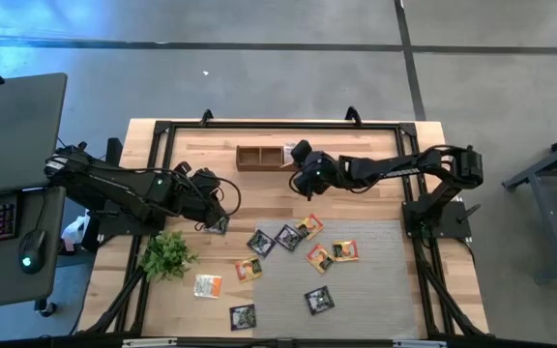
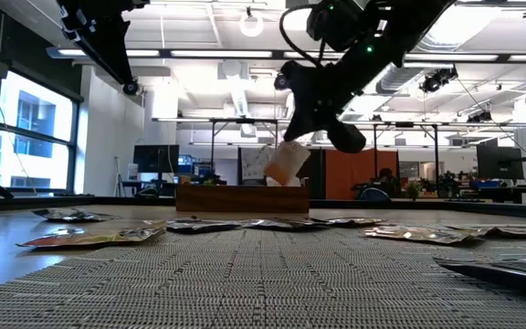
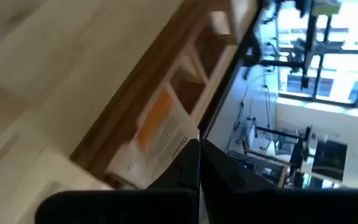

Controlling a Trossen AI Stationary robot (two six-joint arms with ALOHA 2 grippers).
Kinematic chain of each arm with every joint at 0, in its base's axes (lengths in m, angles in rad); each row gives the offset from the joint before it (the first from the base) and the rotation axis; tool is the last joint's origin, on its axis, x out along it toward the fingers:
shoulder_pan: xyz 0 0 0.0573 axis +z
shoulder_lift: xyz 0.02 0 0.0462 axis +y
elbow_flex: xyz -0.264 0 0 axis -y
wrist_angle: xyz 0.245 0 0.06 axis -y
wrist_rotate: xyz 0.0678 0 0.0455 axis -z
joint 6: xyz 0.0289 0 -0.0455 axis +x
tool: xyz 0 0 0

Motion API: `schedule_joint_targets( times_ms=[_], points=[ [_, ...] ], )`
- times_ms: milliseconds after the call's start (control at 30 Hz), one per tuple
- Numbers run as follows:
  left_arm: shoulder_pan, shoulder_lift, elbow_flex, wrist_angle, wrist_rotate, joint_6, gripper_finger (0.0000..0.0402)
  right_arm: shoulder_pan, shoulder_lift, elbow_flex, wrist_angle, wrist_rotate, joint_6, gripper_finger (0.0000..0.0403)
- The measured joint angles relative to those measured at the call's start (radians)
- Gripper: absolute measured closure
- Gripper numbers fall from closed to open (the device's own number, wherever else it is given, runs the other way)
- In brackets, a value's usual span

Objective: Pick & Place Tea
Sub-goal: Put the white tea bag into the right section of the wooden organizer

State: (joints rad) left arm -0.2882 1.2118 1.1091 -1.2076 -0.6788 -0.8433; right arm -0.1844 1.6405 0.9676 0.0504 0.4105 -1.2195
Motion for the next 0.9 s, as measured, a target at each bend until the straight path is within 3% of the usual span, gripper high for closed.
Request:
schedule_joint_targets(
  times_ms=[200,467,633,900],
  points=[
    [0.000,0.000,0.000,0.000,-0.005,0.000,0.0270,-0.023,0.000,0.000,0.019,-0.007,0.025,0.0403],
    [0.000,0.000,0.000,0.001,-0.005,0.000,0.0270,-0.099,0.021,0.000,0.014,-0.121,0.133,0.0403],
    [0.000,0.000,0.000,0.000,-0.010,0.000,0.0270,-0.116,0.103,0.000,0.095,-0.023,0.028,0.0403],
    [0.000,0.000,0.000,-0.007,-0.012,0.000,0.0270,-0.124,0.167,0.000,0.203,-0.052,-0.081,0.0384]
  ],
)
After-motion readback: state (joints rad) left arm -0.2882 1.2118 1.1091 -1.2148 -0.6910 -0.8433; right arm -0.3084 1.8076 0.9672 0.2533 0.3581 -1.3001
